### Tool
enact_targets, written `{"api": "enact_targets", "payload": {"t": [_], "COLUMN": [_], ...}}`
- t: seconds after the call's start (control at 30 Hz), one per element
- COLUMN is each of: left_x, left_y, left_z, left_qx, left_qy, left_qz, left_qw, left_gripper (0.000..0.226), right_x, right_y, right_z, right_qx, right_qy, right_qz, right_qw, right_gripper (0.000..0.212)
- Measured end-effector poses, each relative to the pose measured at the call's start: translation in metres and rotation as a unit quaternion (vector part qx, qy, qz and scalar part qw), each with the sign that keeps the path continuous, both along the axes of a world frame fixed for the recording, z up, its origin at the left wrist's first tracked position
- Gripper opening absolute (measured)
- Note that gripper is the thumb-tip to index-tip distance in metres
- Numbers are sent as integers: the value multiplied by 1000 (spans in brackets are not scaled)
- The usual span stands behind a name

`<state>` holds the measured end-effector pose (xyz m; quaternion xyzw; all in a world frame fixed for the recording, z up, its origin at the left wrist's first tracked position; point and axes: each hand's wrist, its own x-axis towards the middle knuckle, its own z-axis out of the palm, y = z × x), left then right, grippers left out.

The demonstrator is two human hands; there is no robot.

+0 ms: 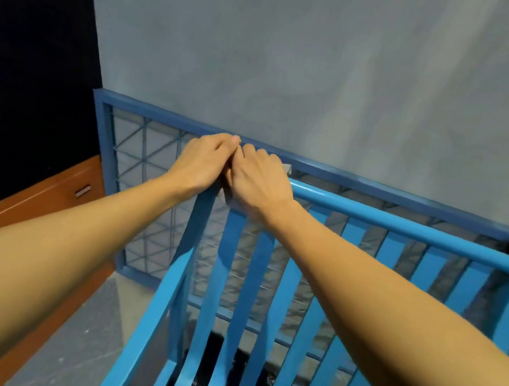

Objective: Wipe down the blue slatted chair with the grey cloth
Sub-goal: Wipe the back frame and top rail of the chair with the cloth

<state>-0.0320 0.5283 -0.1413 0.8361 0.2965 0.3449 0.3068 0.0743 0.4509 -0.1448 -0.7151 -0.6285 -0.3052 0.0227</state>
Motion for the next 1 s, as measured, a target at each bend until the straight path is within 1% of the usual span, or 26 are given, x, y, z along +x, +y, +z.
{"api": "enact_targets", "payload": {"t": [0.03,0.1,0.2,0.27,0.33,0.47,0.57,0.63,0.73,0.83,0.93,1.0], "left_x": [2,8,16,21,29,59,93,114,147,172,196,211], "left_y": [-7,-17,-30,-39,-52,-86,-115,-136,-173,-203,-232,-250], "left_z": [1,3,0,-1,-1,0,1,1,2,5,6,7], "left_qx": [23,65,118,150,165,198,206,210,219,220,235,245], "left_qy": [0,10,68,106,125,129,118,107,109,113,132,155], "left_qz": [-6,-18,-4,31,42,-27,-70,-85,-115,-129,-138,-145], "left_qw": [1000,998,991,983,977,971,969,968,963,960,953,946], "left_gripper": [43,42,42,41,41,38,39,39,38,36,34,36], "right_x": [6,17,36,51,68,92,113,130,160,179,196,204], "right_y": [-6,-19,-47,-68,-88,-125,-156,-179,-220,-247,-271,-285], "right_z": [1,4,3,4,2,2,0,1,0,-2,-4,-6], "right_qx": [-9,-15,9,17,21,48,66,77,94,114,133,152], "right_qy": [-17,-33,18,38,47,75,90,90,89,96,120,126], "right_qz": [4,20,42,23,6,-9,-35,-56,-112,-148,-179,-198], "right_qw": [1000,999,999,999,999,996,993,991,985,978,967,960], "right_gripper": [46,43,33,37,42,42,42,43,46,45,42,40]}}
